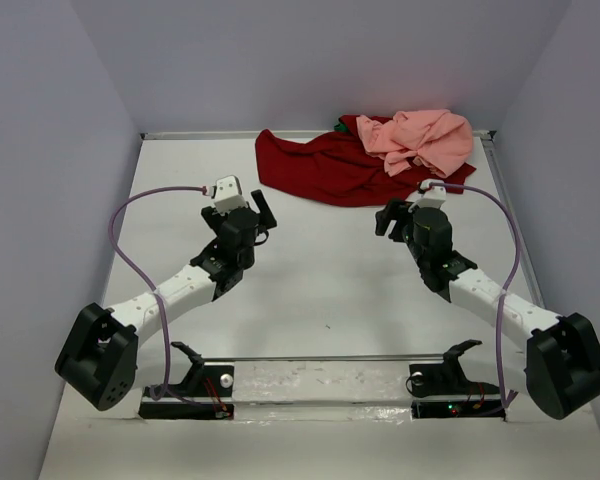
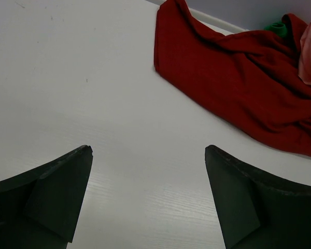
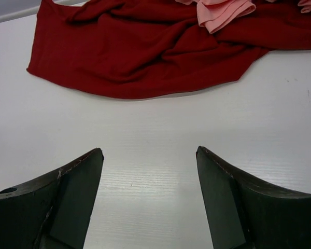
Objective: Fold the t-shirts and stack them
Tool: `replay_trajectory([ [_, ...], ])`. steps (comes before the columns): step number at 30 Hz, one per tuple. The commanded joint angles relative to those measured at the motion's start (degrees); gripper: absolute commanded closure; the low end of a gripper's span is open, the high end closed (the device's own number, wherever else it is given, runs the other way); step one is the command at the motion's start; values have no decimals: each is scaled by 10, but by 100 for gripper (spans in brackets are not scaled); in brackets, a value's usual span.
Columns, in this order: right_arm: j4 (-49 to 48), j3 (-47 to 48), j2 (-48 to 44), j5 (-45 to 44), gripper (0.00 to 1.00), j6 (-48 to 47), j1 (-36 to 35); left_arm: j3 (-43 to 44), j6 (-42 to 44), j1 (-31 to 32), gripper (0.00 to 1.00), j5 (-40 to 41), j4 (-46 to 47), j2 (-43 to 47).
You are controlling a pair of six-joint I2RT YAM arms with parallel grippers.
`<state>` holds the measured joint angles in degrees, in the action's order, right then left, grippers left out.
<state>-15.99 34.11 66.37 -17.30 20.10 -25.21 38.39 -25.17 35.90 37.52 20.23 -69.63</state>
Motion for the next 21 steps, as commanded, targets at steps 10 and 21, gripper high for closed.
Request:
replay_trajectory([
  [10, -31, 11, -5, 16, 22, -12, -5, 17, 5, -5, 1, -11, 17, 12],
  [21, -39, 7, -14, 49, 5, -14, -5, 97, -13, -108, 1, -153, -13, -119],
])
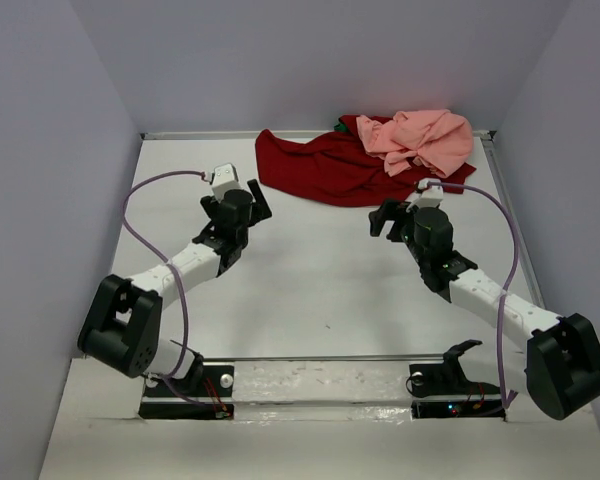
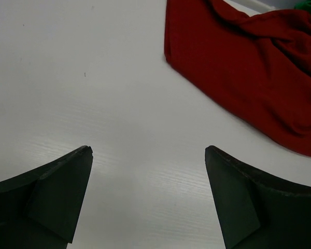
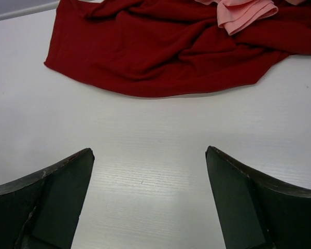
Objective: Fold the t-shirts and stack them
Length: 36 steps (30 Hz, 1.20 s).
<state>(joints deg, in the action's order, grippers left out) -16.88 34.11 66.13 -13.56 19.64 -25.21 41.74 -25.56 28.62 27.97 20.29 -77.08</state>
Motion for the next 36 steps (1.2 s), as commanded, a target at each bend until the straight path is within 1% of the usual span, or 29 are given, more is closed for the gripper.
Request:
replay_trajectory([
  [1, -30, 6, -14, 11, 5, -11, -5, 79, -6, -38, 1, -65, -24, -58],
  [3, -28, 8, -13, 11, 5, -11, -5, 120, 17, -41, 1, -59, -50, -92],
  [6, -25, 8, -8, 8, 5, -10, -5, 165, 24, -54, 1, -79, -76, -144],
  [7, -25, 10, -7, 10, 5, -10, -5, 195, 23, -60, 1, -107, -80, -159],
  [9, -25, 12, -1, 15, 5, -9, -5, 227, 22, -72, 1, -146, -88, -204],
  [11, -20, 16, 9, 16, 5, -9, -5, 283, 18, -73, 1, -179, -115, -237],
  [12, -19, 19, 12, 15, 5, -10, -5, 323, 15, -74, 2, -191, -127, -272],
  [14, -14, 23, 17, 16, 6, -10, -5, 347, 12, -74, 4, -222, -139, -300],
  [15, -13, 25, 16, 16, 6, -9, -5, 357, 10, -73, 4, -223, -141, -321],
  [21, -13, 21, 7, 10, 6, -13, -5, 409, 16, -73, 4, -212, -151, -383],
  [27, -11, 24, 8, 11, 6, -13, -5, 504, 15, -72, 5, -187, -233, -455],
  [31, -11, 25, 10, 12, 6, -14, -5, 548, 18, -72, 6, -167, -257, -482],
  [36, -11, 25, 12, 12, 6, -13, -5, 578, 23, -71, 6, -156, -270, -503],
])
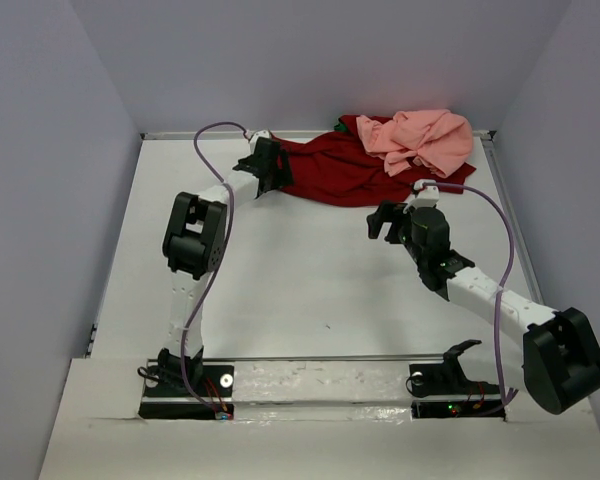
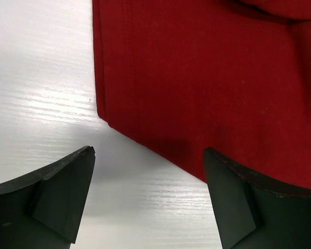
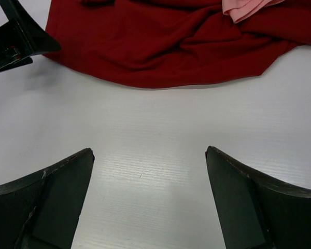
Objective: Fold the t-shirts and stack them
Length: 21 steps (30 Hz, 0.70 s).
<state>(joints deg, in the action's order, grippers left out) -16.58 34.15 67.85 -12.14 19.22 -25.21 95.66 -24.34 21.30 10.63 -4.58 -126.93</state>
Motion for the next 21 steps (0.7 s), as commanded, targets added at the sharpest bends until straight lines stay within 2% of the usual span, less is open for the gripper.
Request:
replay_trajectory([
  [1, -14, 26, -4, -3, 6, -9, -5, 45, 11, 1, 10, 18, -21, -6],
  [4, -14, 27, -4, -2, 6, -9, -5, 62, 17, 1, 18, 7, -24, -17],
  [13, -11, 29, -1, -3, 6, -10, -5, 112, 12, 1, 16, 5, -49, -61],
  [17, -11, 29, -1, -3, 6, -10, -5, 136, 11, 2, 18, 11, -61, -79],
  [19, -11, 29, -1, -3, 6, -10, -5, 163, 13, 1, 35, 10, -74, -93],
  [20, -10, 29, -1, -3, 6, -11, -5, 172, 13, 1, 55, 7, -87, -96],
  [21, -10, 29, -1, -4, 6, -11, -5, 180, 13, 2, 68, 5, -93, -103],
])
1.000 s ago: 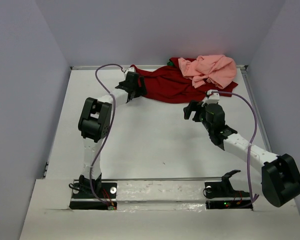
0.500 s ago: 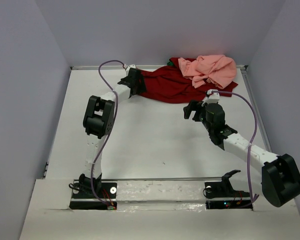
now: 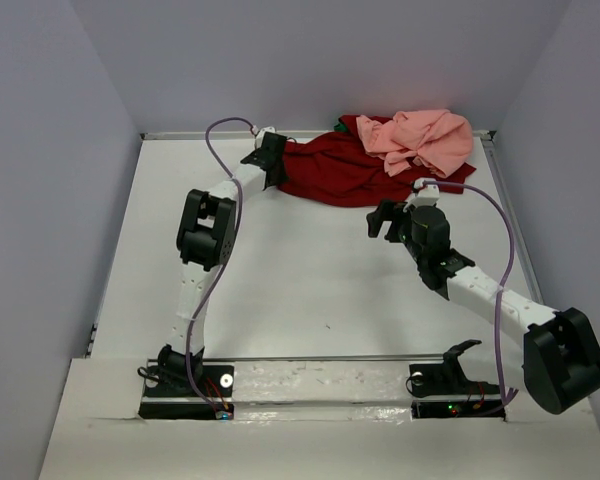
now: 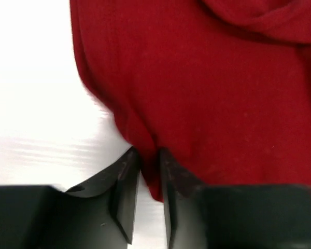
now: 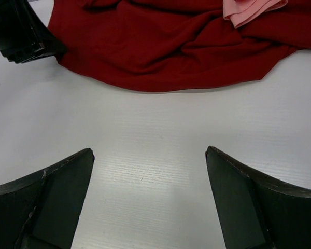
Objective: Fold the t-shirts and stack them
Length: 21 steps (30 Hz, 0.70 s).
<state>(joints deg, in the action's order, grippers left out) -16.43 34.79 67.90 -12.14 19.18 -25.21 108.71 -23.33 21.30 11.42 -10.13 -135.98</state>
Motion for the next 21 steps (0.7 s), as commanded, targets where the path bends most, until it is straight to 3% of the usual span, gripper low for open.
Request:
replay_trajectory([
  [1, -11, 23, -2, -6, 6, -12, -5, 62, 1, 1, 98, -2, -49, -16],
  [9, 6, 58, 44, -60, 3, -16, -5, 21, -7, 1, 100, -3, -54, 41],
  [15, 105, 234, 186, -100, 3, -58, -5, -95, -22, 4, 100, 11, -36, 139],
  [18, 114, 301, 252, -43, 4, -48, 26, -144, -24, 6, 100, 13, -27, 175],
  [21, 144, 382, 326, 72, 9, -10, 86, -177, -23, 7, 100, 17, -27, 202],
])
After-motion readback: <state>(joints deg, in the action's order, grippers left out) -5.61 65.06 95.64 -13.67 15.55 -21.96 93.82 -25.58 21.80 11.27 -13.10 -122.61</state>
